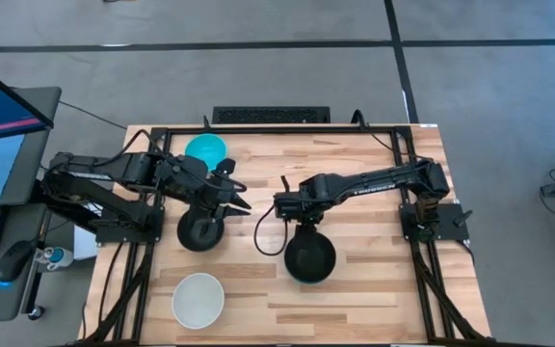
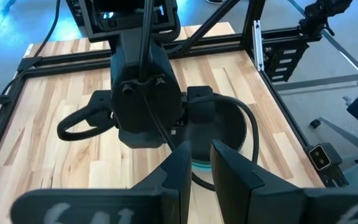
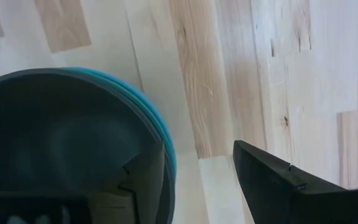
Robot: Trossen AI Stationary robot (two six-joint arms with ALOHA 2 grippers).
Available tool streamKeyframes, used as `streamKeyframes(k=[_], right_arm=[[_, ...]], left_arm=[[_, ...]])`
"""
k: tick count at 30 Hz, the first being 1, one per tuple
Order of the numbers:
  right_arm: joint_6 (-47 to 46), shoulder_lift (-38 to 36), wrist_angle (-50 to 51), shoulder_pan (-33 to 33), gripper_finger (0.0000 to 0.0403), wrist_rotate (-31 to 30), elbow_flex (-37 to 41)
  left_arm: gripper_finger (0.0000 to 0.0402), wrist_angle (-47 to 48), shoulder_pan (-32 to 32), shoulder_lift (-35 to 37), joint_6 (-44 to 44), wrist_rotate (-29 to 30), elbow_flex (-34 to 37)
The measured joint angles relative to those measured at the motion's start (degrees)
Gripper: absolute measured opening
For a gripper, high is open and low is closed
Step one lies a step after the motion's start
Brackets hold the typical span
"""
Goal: Nest bowls inside each other
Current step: Stack the bottom black bowl on top of the green bowl, then stack the light blue bowl on top of the black bowl
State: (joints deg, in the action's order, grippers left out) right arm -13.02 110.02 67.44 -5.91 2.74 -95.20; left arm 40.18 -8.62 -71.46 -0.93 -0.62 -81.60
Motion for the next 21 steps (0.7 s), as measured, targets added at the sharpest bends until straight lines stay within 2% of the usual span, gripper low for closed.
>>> streamKeyframes(k=[7, 13, 18, 21], right_arm=[[5.24, 0.00, -3.09, 0.49, 0.0216, -0.09, -1.37], [4.11, -0.07, -12.23, 1.36, 0.0216, 0.20, -6.16], [4.55, -0.07, -7.75, 1.53, 0.0216, -0.83, -12.76], [5.89, -0.95, -2.43, 1.53, 0.0214, -3.88, -16.57]], left_arm=[[0.0054, 0.00, -0.02, 0.00, -0.04, 0.16, 0.00], [0.0054, 1.83, -0.02, 0.13, -0.25, 5.64, 0.00], [0.0054, 11.13, -0.02, 1.28, 3.01, 10.52, -0.02], [0.0054, 15.92, -0.01, 2.88, 5.16, 14.62, 0.02]])
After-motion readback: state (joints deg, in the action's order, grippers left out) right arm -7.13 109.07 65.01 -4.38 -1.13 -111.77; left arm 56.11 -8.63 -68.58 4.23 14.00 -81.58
